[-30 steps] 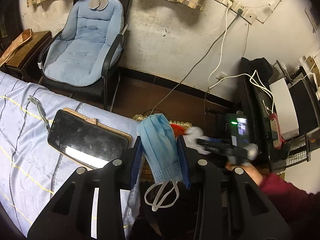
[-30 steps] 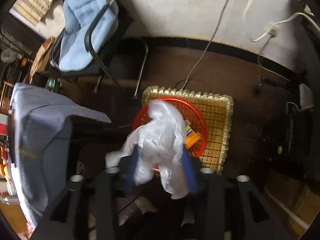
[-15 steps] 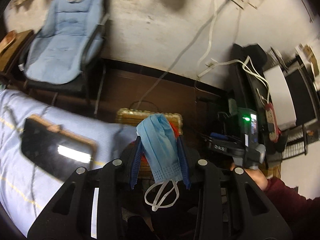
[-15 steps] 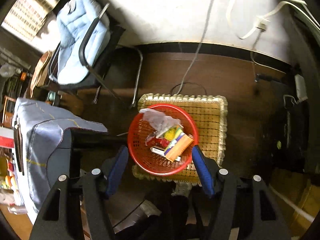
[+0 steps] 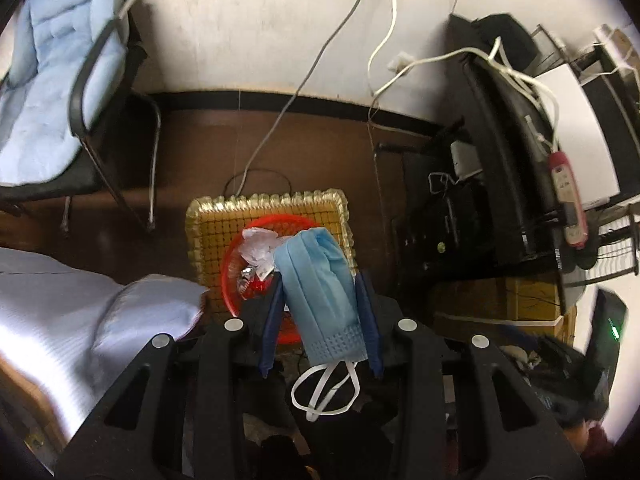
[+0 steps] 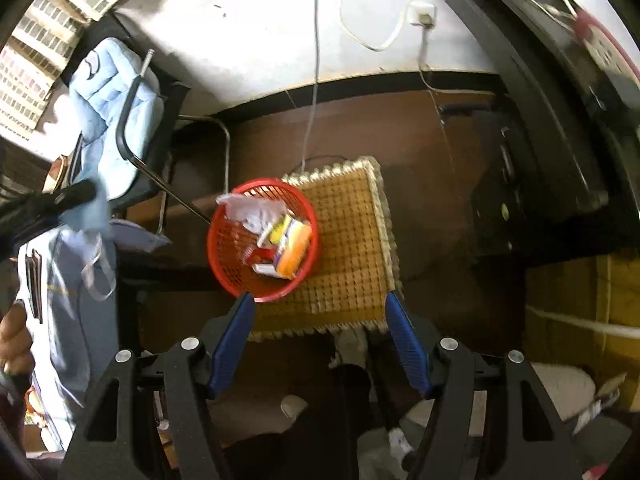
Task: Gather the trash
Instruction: 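Carry mask and bag over the red wastebasket and open both grippers, then bring both empty grippers back over the table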
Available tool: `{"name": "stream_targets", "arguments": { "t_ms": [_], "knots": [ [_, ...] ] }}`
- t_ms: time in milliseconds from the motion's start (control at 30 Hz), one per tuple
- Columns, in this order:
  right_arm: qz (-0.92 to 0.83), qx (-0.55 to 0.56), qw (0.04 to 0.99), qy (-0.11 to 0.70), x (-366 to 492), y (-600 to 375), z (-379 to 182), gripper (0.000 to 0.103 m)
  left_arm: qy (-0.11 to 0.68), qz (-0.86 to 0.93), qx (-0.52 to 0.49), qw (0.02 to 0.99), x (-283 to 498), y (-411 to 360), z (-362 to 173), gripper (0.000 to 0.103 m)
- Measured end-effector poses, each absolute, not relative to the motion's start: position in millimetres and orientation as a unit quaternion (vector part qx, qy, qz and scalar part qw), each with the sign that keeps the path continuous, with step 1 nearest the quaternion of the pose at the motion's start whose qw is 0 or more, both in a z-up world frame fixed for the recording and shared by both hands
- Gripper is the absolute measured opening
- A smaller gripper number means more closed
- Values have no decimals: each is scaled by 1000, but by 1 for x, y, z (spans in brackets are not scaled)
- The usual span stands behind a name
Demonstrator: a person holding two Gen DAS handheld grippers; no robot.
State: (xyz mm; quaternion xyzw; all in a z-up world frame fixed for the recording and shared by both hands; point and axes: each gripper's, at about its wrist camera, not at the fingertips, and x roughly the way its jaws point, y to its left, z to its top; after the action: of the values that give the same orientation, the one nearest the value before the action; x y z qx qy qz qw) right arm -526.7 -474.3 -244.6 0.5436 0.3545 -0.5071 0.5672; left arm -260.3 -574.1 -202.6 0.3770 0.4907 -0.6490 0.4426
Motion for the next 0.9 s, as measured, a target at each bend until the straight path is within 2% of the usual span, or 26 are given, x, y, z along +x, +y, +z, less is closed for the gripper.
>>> {"name": "stream_targets", "arguments": {
  "t_ms": [133,233,567,900],
  "knots": [
    [-510,551,554,360,-532,-454,-255,67,492,-625,404,451,-271,-585,-237,61],
    [-511,550,552,363,-532,-446,-256,67,487,-617,417,458,-279,-588,-243,71],
    [-510,510,603,340,-512,-478,-211,67,438,-636,407,488,-278,-575,-175,76],
    [-493,444,676,323,-469,-502,-144,72,396,-645,360,545,-246,-539,-96,81]
  ]
}}
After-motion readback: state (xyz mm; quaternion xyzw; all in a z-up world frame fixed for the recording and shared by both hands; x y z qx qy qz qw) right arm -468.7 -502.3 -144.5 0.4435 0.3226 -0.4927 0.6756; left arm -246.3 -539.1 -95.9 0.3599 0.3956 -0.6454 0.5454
